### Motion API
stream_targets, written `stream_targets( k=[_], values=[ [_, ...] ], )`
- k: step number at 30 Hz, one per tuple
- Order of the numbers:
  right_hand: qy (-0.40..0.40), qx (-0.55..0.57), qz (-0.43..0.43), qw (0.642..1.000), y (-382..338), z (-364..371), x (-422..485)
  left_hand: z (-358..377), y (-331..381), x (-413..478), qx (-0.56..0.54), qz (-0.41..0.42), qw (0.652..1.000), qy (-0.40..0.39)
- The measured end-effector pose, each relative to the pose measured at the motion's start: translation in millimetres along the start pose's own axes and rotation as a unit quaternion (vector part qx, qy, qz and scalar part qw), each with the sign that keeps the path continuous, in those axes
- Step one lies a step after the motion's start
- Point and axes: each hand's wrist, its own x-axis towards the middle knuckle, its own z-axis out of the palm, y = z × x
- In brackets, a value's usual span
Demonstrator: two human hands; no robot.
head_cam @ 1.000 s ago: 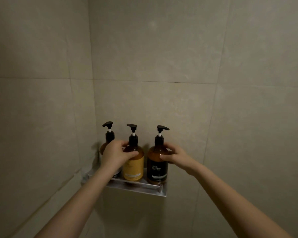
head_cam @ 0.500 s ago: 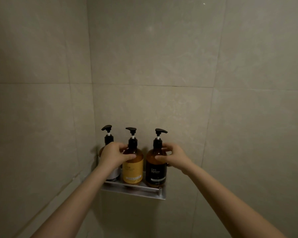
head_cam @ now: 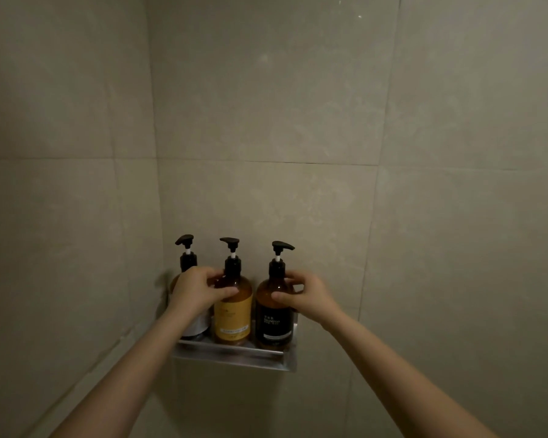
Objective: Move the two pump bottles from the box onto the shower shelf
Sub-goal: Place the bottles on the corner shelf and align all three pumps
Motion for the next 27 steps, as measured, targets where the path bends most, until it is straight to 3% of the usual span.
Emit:
stream_targets(
  k=[6,10,12,15,18,23,27],
  values=[
    [0.001,-0.006,-0.005,1.0,-1,1,-1,-3,-1,-13,-0.054,0.01,0.998,0.032],
    [0.006,0.004,0.004,1.0,1,2,1,-18,-10,-24,-0.069,0.006,0.969,0.235],
    [0.003,0.017,0.008,1.0,2,3,2,-26,-20,-21,-0.096,-0.047,0.956,0.274],
    [0.002,0.021,0.005,1.0,4,5,3,-35,-37,-6,-0.113,-0.125,0.972,0.164],
    [0.004,0.019,0.006,1.0,5,6,4,-37,-43,5,-0.14,-0.127,0.98,0.068],
    [0.0,0.029,0.001,1.0,6,6,4,-41,-52,12,-0.106,-0.111,0.985,0.078],
    [0.003,0.031,0.01,0.999,5,5,3,-43,-52,14,0.001,-0.098,0.991,0.092]
  ],
)
